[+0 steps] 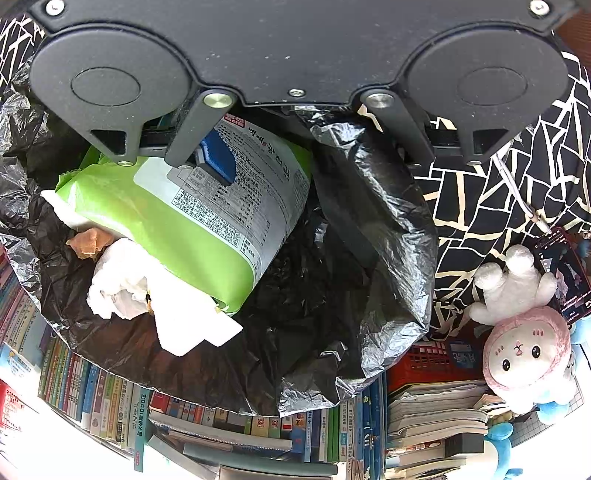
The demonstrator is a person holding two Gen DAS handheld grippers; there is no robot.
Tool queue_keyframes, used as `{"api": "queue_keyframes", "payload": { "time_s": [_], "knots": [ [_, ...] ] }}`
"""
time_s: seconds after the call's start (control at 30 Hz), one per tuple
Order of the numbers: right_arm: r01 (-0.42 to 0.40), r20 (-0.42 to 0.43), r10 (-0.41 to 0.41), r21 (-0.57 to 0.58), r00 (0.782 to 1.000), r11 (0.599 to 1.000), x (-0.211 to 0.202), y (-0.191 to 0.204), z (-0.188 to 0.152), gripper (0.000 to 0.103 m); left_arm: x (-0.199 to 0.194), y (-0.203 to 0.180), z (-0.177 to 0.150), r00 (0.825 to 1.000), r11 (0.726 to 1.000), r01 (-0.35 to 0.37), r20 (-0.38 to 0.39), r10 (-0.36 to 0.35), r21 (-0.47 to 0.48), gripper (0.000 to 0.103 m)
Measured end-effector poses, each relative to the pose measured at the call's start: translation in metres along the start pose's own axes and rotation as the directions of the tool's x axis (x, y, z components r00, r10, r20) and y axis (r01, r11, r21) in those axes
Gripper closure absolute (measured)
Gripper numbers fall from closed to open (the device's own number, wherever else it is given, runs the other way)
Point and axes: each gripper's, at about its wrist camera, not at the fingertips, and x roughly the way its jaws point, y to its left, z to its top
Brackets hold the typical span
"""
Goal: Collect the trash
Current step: 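Move the right gripper to the clear plastic bag and grasp it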
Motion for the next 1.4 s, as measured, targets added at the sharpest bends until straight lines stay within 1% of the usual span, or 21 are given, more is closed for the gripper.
{"api": "queue_keyframes", "payload": {
  "time_s": [0.23,0.57,1.17,1.4],
  "knots": [
    [0.063,-0.005,-0.063,0.037,0.998,0.997,-0.006,-0.026,-0.011,0.029,0.000,0.000,0.000,1.000,1.000,0.000,0.000,0.000,0.001,0.029],
    [0.157,-0.047,-0.153,0.086,0.987,0.984,-0.010,-0.063,-0.041,0.026,0.000,0.000,0.000,1.000,1.000,0.000,-0.001,0.000,0.002,0.029],
    [0.296,-0.117,-0.279,0.181,0.953,0.938,-0.010,-0.122,-0.090,0.020,0.001,-0.002,0.001,1.000,1.000,0.003,0.000,-0.003,0.004,0.028],
    [0.354,-0.159,-0.327,0.190,0.932,0.916,-0.001,-0.139,-0.112,0.020,0.001,-0.003,0.001,1.000,1.000,-0.002,-0.008,0.002,0.017,0.028]
  ]
}}
